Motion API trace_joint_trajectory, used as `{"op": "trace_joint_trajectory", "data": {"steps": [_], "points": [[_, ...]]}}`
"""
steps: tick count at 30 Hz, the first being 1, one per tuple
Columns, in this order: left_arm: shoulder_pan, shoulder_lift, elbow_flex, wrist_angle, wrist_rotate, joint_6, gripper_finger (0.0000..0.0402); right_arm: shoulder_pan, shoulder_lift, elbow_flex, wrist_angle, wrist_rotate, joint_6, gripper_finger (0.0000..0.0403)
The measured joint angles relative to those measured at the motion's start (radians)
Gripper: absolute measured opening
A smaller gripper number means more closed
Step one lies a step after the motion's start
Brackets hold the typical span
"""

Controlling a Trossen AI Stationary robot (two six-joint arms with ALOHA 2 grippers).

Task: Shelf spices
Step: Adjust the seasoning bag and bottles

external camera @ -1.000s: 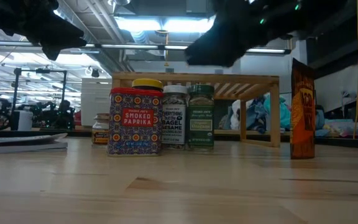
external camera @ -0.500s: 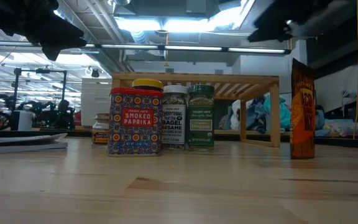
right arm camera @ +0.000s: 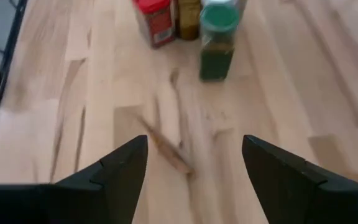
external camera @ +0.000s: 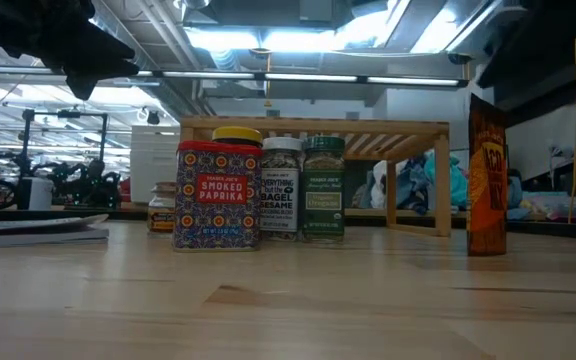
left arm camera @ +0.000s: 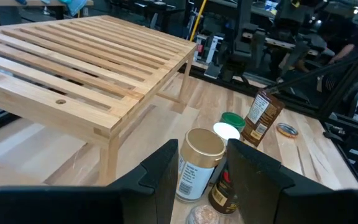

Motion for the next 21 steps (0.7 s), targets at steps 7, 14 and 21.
{"op": "trace_joint_trajectory", "data": {"steps": [7,14,21], "points": [[0.0,0.0,0.0,0.0,0.0,-0.011,0.0131,0.074,0.0,-0.019,0.02,0.044,0.028,0.0269],[0.0,0.0,0.0,-0.001,0.0,-0.051,0.0131,0.096,0.0,-0.167,0.176,0.096,0.028,0.0269],[0.0,0.0,0.0,0.0,0.0,-0.054,0.0131,0.094,0.0,-0.285,0.292,0.134,0.021,0.0269]]}}
